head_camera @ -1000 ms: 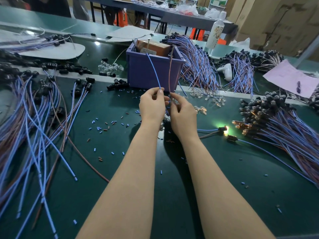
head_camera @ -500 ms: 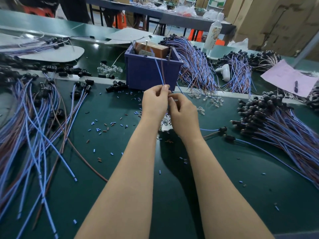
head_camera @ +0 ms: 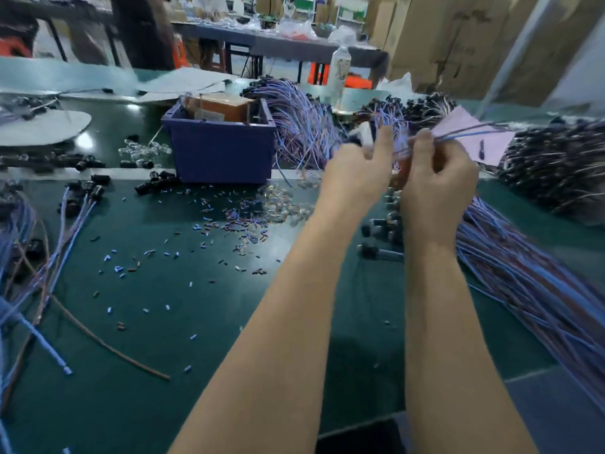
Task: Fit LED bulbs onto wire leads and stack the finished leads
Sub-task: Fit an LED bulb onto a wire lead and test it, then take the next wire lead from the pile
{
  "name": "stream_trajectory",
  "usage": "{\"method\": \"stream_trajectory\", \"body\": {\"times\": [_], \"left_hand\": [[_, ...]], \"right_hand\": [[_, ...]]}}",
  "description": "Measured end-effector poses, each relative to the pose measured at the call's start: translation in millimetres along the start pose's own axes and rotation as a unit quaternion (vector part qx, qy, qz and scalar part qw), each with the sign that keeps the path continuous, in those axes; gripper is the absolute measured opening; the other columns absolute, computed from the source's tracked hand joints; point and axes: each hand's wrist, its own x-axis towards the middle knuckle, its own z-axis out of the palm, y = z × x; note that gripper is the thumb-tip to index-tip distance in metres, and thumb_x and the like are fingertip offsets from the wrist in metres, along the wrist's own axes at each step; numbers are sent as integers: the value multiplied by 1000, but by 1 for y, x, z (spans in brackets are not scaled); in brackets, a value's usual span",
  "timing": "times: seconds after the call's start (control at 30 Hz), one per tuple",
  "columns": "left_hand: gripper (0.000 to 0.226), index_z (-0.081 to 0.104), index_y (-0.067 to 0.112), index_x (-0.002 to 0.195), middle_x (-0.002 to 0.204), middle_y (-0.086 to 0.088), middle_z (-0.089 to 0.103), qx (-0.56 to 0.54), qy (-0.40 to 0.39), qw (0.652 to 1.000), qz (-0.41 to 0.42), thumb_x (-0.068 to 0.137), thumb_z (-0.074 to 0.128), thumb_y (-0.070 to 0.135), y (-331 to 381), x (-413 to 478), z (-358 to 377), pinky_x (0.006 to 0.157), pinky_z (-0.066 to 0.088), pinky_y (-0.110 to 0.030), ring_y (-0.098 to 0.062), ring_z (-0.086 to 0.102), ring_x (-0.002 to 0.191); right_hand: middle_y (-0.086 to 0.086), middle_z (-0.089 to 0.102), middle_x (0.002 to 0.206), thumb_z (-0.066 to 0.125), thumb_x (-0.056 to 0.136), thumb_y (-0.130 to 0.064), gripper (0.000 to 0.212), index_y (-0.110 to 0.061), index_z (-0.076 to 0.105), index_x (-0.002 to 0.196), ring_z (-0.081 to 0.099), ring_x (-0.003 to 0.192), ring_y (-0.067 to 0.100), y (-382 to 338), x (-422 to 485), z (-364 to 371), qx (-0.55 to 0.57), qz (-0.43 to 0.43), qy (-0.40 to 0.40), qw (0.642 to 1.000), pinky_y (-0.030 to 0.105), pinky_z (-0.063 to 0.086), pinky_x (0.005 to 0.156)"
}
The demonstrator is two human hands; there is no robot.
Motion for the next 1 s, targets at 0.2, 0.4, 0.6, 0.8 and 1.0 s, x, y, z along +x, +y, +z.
{"method": "stream_trajectory", "body": {"times": [0.2,0.4,0.6,0.8,1.0], "left_hand": [[35,50,12,75,35,7,48,-371,-129,903,-173,103,36,27,10,10,87,32,28,-10,-2,36,28],[31,47,-23,116,102,-42,59,-255,-136,940,-179,96,42,0,10,14,161,41,44,-20,-15,53,43],[26,50,3,63,65,-13,52,-198,-156,946,-203,89,43,4,-19,16,176,69,46,-30,-28,51,69],[22,59,15,70,74,-4,66,-87,-56,994,-28,89,49,17,-20,16,110,75,50,-34,-23,60,73],[18,56,20,79,70,5,57,-233,198,952,-13,93,50,10,-44,12,-28,60,41,-21,-6,50,60]], "right_hand": [[-9,63,48,50,98,-22,35,-16,60,65,59,43,6,42,15,-58,193,170,162,953,21,49,49],[-3,61,44,44,101,-25,37,-8,53,70,57,37,5,95,13,-99,327,419,185,826,17,48,40],[7,64,83,44,100,-17,23,-5,56,84,65,73,14,113,8,-96,364,466,185,785,24,57,68],[-2,64,64,45,93,-5,21,-14,60,82,59,56,9,86,-3,-50,269,397,114,870,21,50,57],[6,62,70,52,93,-9,15,-10,63,82,56,61,17,20,-47,60,169,269,-263,911,28,47,60]]}}
